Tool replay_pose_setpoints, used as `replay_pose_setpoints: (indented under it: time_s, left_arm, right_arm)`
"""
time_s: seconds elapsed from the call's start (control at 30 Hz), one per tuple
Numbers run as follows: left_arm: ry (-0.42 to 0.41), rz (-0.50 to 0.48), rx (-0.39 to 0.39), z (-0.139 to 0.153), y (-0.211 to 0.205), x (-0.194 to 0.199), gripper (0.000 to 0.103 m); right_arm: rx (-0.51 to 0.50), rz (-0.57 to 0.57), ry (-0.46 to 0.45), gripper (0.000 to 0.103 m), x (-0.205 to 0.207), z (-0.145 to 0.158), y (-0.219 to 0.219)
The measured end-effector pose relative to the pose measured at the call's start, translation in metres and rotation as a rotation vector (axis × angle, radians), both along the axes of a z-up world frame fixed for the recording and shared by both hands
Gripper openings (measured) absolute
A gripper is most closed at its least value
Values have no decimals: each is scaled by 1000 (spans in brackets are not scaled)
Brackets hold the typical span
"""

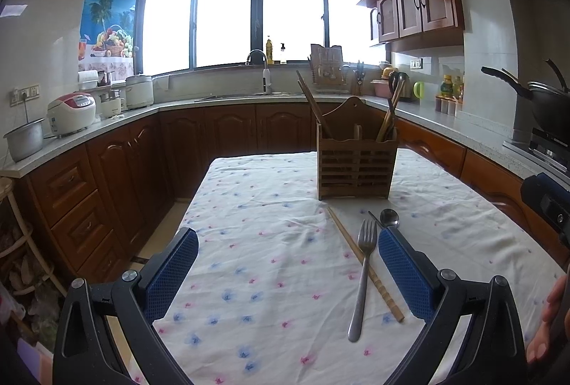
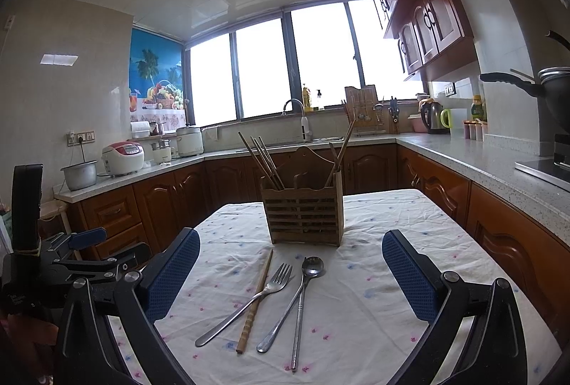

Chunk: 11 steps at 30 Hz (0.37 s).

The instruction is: Organize utensils

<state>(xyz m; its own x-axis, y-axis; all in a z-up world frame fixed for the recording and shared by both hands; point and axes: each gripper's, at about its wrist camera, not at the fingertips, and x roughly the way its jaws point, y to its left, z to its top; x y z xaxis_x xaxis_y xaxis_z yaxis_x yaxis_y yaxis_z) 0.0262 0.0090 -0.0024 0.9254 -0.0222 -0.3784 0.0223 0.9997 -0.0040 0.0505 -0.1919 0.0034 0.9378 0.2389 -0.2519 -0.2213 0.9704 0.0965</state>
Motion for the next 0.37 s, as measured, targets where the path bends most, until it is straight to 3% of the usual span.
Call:
replay_pose_setpoints:
  time_s: [0.37]
  left_arm:
    - [10,-5,-11,1,1,7,102]
  right_arm:
    - [1,-2,9,103,4,1,-1]
